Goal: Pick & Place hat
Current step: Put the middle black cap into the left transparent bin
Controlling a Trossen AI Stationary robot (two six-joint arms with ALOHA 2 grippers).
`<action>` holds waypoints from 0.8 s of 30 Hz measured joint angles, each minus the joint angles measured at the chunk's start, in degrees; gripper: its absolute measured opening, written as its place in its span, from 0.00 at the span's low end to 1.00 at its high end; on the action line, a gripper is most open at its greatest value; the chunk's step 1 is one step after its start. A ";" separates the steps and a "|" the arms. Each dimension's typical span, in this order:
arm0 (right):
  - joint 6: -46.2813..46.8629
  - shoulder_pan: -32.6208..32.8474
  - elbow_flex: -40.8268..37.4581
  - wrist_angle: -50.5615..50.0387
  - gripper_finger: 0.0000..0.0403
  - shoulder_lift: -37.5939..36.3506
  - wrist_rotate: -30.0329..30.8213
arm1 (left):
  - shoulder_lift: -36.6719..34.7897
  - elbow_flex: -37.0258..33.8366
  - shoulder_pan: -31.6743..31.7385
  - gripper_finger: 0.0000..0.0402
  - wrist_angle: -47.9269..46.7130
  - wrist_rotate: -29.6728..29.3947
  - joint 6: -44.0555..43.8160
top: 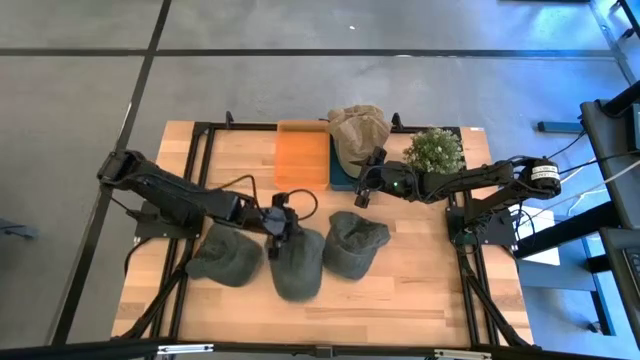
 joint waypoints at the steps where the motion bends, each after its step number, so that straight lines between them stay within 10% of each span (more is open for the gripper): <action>1: 0.00 -0.01 0.00 0.01 0.60 0.00 0.00 | -0.45 1.73 0.56 0.12 -1.94 -0.32 1.87; 24: 0.00 -0.04 0.00 -0.45 0.60 0.00 1.97 | -2.22 36.92 24.06 0.12 -32.85 -1.65 36.69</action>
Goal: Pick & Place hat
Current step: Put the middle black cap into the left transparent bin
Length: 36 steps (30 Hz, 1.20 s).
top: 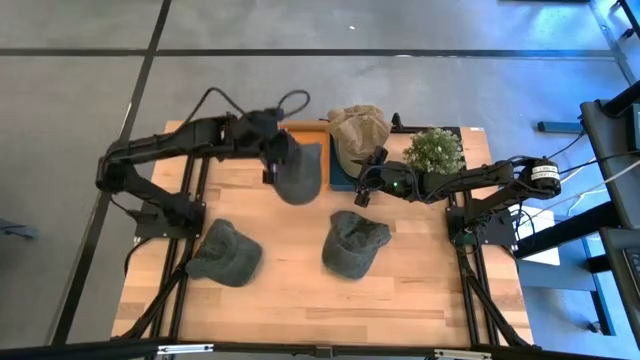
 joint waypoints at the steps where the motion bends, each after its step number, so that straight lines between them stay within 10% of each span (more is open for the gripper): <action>1: 0.00 0.00 0.00 0.00 0.60 0.00 0.02 | 0.00 0.00 1.44 0.12 -0.05 0.02 1.66; 15: 1.59 -0.17 0.00 -0.02 0.60 0.00 0.11 | 10.86 -0.15 12.63 0.14 3.58 1.22 20.33; 36: 1.64 -0.14 0.00 -0.59 0.60 0.00 0.05 | 26.90 -0.17 17.52 0.16 13.34 -19.61 23.90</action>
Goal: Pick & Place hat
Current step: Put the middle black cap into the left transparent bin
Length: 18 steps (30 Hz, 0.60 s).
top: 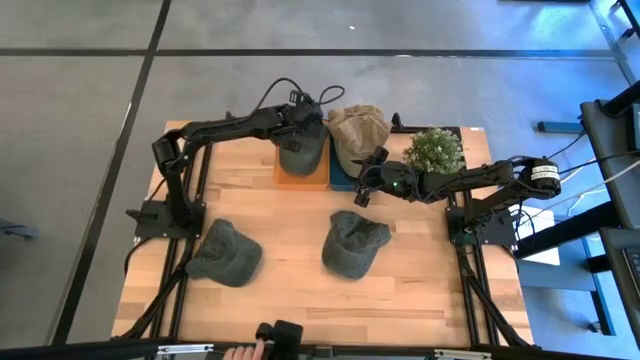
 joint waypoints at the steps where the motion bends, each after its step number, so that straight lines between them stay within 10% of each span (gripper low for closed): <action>1: -0.02 0.01 0.00 0.01 0.60 0.00 -0.01 | 0.23 0.02 0.27 0.17 1.02 -1.04 -0.02; 18: 0.15 0.00 0.00 -0.52 0.60 0.00 -0.06 | 0.90 -0.11 2.41 0.17 0.95 3.24 -7.76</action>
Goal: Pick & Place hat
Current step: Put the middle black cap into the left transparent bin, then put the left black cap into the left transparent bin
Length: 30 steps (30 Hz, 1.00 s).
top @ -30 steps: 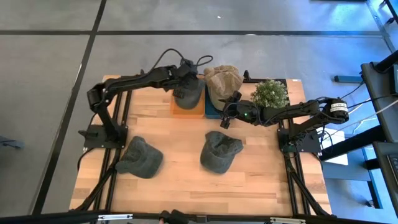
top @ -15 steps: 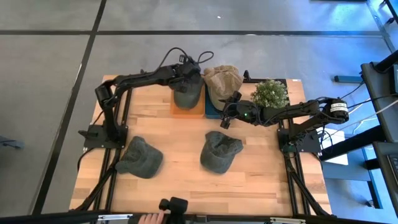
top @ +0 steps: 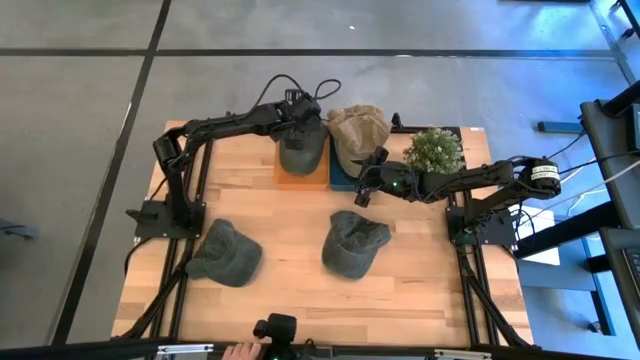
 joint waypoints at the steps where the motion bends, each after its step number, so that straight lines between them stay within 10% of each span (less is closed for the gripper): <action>1: 0.01 0.01 0.00 0.00 0.60 0.00 -0.01 | 0.00 0.00 0.00 0.18 0.02 -0.01 -0.49; 30: 0.13 -0.01 0.00 -0.74 0.60 0.00 -0.02 | -0.68 -0.07 1.65 0.36 -2.61 -4.76 -6.78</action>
